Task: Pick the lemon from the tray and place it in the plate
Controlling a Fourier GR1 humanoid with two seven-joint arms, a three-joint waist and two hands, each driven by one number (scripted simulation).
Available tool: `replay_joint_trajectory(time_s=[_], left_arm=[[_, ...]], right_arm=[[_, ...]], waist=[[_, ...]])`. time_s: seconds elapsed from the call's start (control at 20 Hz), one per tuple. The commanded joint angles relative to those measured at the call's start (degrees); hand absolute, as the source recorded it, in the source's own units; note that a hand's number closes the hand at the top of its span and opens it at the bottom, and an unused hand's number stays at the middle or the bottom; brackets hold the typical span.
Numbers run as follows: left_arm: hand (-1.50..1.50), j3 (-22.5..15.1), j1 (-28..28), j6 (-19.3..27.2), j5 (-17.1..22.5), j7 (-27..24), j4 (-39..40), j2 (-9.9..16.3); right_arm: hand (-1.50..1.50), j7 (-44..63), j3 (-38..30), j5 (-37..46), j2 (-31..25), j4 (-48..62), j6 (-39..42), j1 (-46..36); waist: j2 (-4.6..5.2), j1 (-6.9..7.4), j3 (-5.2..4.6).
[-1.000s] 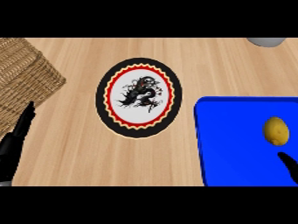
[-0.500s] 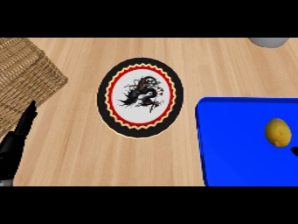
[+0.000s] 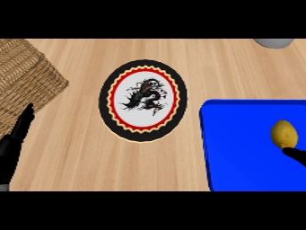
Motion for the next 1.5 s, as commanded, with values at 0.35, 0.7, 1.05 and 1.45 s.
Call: replay_joint_trajectory(time_s=[0.35,0.7,1.05,1.45], left_arm=[[0.0,1.28,-1.16,-0.28,-4.89,-1.36,2.18,-5.06],[0.0,5.98,4.99,-5.35,-2.94,-2.07,-3.49,-2.39],[0.0,6.44,1.94,-6.05,-6.12,2.28,-3.95,-7.17],[0.0,9.11,2.21,-7.92,-8.23,-0.66,-2.31,-7.12]], right_arm=[[-1.5,-3.8,-1.34,0.41,6.43,10.4,11.96,-6.54],[-1.5,-8.59,-6.4,-2.12,6.8,14.96,20.78,-6.2],[-1.5,-10.25,-7.82,3.98,13.5,22.03,21.61,-11.5],[1.5,-19.84,-11.05,5.78,16.77,29.95,22.11,-15.04]], waist=[[-0.09,-0.47,0.01],[-0.17,-0.33,0.03],[-0.11,-0.36,0.02],[-0.09,-0.29,0.03]])
